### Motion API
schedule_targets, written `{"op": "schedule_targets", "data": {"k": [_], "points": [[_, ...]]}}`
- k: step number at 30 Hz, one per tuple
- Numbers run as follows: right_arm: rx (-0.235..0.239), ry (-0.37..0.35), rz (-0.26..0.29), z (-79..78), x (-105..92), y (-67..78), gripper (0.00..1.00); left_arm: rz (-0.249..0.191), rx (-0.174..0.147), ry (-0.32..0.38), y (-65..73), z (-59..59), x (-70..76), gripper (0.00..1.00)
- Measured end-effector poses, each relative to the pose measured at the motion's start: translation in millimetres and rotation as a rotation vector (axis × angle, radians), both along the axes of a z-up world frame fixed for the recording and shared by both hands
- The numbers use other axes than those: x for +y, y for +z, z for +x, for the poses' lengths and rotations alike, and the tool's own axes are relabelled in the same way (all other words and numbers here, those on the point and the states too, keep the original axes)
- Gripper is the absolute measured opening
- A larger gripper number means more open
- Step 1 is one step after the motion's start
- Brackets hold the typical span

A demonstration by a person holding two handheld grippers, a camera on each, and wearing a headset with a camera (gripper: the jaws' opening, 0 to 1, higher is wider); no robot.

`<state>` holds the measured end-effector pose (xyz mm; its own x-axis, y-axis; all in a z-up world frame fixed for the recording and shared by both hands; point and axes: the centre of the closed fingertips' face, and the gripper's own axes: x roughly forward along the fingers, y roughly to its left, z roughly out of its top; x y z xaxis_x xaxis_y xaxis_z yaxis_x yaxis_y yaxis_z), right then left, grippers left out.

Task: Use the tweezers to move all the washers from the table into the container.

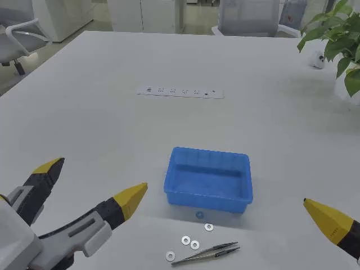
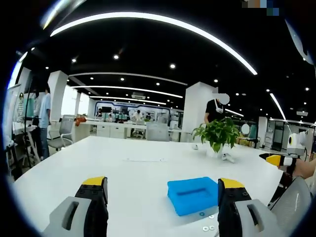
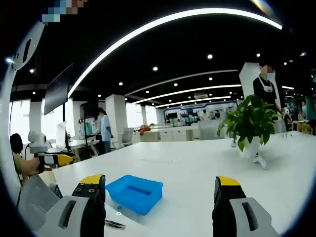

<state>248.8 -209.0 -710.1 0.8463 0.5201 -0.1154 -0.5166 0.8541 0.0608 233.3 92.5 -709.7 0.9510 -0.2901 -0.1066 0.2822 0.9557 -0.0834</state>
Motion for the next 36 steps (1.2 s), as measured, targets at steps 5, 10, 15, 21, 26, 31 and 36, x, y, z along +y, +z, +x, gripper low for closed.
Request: {"op": "schedule_targets", "data": {"k": [5,10,15,21,26,31,36], "points": [[0.001,0.003,-0.007,-0.1,0.8,-0.7,0.89,0.024,0.005,-0.006,-1.8,0.0,-1.9,0.95],[0.001,0.004,-0.010,-0.1,1.1,-0.7,0.89,0.024,0.009,-0.006,-2.5,0.2,-1.4,0.95],[0.000,0.003,-0.014,-0.1,1.0,-0.9,0.89,0.024,0.011,-0.004,-3.0,0.3,-0.3,0.95],[-0.001,0.005,-0.015,-0.2,1.2,-0.8,0.89,0.022,0.019,-0.006,-4.7,0.1,-0.1,0.95],[-0.003,0.010,-0.023,-0.3,2.2,-1.0,0.89,0.010,0.024,-0.006,-5.3,0.3,0.9,0.95],[-0.005,0.013,-0.037,-0.4,3.3,-1.3,0.89,0.011,0.027,-0.006,-5.8,0.0,0.8,0.95],[-0.007,0.024,-0.044,-0.8,6.1,-1.1,0.89,0.017,0.031,-0.019,-6.6,0.0,-2.2,0.95]]}}
